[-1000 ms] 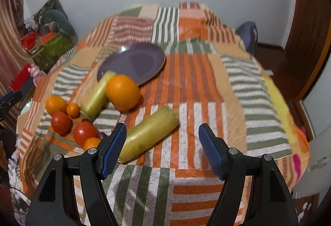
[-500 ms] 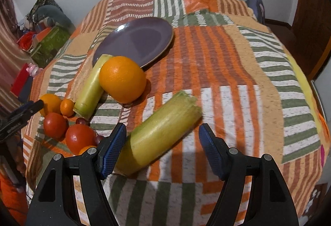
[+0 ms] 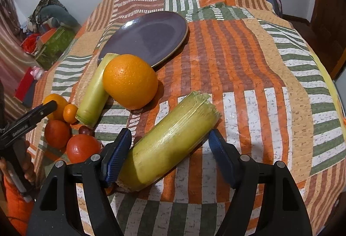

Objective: Organize fruits
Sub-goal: 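Grasp the Dole orange with the left tool while the right tool grasps the pale yellow corn, then lift and carry the orange and corn over the purple plate with both tools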

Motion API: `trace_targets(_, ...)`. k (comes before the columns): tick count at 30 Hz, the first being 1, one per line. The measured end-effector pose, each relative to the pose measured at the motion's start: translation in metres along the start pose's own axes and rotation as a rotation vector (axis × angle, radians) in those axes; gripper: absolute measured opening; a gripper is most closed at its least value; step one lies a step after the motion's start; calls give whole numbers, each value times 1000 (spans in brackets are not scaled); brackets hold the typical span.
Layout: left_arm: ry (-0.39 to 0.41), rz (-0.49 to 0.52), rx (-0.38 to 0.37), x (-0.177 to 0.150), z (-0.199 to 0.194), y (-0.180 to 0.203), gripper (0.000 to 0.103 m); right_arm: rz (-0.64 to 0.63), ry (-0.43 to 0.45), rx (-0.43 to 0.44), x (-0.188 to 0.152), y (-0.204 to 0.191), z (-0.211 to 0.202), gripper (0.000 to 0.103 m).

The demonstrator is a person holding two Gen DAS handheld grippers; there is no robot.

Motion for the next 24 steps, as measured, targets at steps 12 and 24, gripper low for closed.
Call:
trace_targets(12, -12, 43, -30, 5, 2, 10, 60, -103, 59, -26, 8, -5, -11, 36)
trace_targets(24, 0, 42, 12, 2, -10, 5, 60, -101, 20, -29, 17, -7, 15, 39)
Point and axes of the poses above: each gripper's, at about its wrist camera, not at the fingertips, and z roughly the way its jaws point, y to its right, x to its top, the point moved 3 cm from there along z, roughly the way its jaws point, and after that the axes turned 11 degrees about -x, right-handed, at the moved point
